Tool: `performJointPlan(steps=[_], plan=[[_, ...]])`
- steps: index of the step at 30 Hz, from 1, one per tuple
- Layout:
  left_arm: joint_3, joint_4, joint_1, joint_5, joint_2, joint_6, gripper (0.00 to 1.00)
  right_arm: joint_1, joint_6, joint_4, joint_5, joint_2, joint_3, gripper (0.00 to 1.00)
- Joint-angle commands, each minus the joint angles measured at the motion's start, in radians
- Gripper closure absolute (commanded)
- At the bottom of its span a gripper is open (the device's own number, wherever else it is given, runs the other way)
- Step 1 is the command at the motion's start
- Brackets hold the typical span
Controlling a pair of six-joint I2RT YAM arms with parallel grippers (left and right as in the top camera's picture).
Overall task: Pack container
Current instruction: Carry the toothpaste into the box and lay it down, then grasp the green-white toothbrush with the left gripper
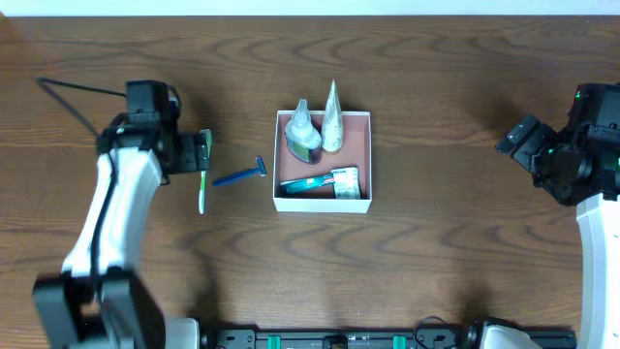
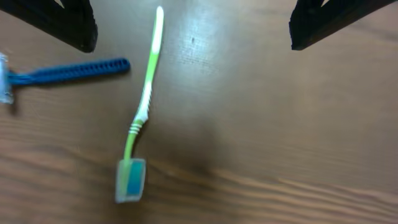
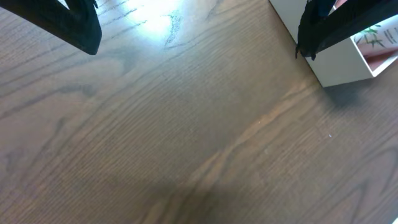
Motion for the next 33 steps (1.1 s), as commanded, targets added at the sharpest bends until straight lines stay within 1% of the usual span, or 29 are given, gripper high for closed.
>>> performJointPlan(steps=[1, 2, 5, 9, 11, 12, 16, 18, 19, 23, 24, 25, 26, 27, 28, 29, 33], plan=[[-0.002, 0.044, -0.002, 0.028, 0.117, 0.044, 0.01, -0.006, 0.003, 0.0, 0.0, 0.002, 0.001, 0.01], [-0.002, 0.062, -0.003, 0.04, 0.147, 0.063, 0.0, -0.006, 0.003, 0.0, 0.0, 0.002, 0.001, 0.01], [-0.002, 0.109, -0.003, 0.051, 0.223, 0.075, 0.04, -0.005, 0.003, 0.0, 0.0, 0.002, 0.001, 0.01], [-0.002, 0.167, -0.003, 0.052, 0.278, 0.074, 0.16, -0.006, 0.003, 0.0, 0.0, 0.002, 0.001, 0.01], [-0.002, 0.192, -0.003, 0.052, 0.296, 0.074, 0.25, -0.006, 0.003, 0.0, 0.0, 0.002, 0.001, 0.01], [-0.002, 0.201, -0.003, 0.053, 0.303, 0.074, 0.27, -0.006, 0.003, 0.0, 0.0, 0.002, 0.001, 0.01], [-0.002, 0.223, -0.003, 0.089, 0.337, 0.074, 0.28, -0.006, 0.003, 0.0, 0.0, 0.002, 0.001, 0.01], [-0.002, 0.224, -0.003, 0.093, 0.35, 0.074, 0.34, -0.006, 0.003, 0.0, 0.0, 0.002, 0.001, 0.01], [-0.002, 0.223, -0.003, 0.094, 0.356, 0.074, 0.35, -0.006, 0.003, 0.0, 0.0, 0.002, 0.001, 0.01], [-0.002, 0.211, -0.003, 0.097, 0.375, 0.074, 0.36, -0.005, 0.003, 0.0, 0.0, 0.002, 0.001, 0.01], [-0.002, 0.21, -0.003, 0.097, 0.376, 0.074, 0.41, -0.006, 0.003, 0.0, 0.0, 0.002, 0.001, 0.01], [-0.002, 0.208, -0.003, 0.097, 0.376, 0.074, 0.51, -0.006, 0.003, 0.0, 0.0, 0.002, 0.001, 0.01], [-0.002, 0.208, -0.003, 0.097, 0.376, 0.073, 0.64, -0.005, 0.003, 0.0, 0.0, 0.002, 0.001, 0.01], [-0.002, 0.206, -0.003, 0.097, 0.375, 0.069, 0.75, -0.006, 0.003, 0.0, 0.0, 0.002, 0.001, 0.01], [-0.002, 0.201, -0.004, 0.098, 0.375, 0.069, 0.89, -0.006, 0.003, 0.0, 0.0, 0.002, 0.001, 0.01], [-0.002, 0.195, -0.005, 0.097, 0.375, 0.069, 0.94, -0.006, 0.003, 0.0, 0.0, 0.002, 0.001, 0.01], [-0.002, 0.158, -0.01, 0.097, 0.36, 0.066, 0.94, -0.006, 0.003, 0.0, 0.0, 0.002, 0.001, 0.01]])
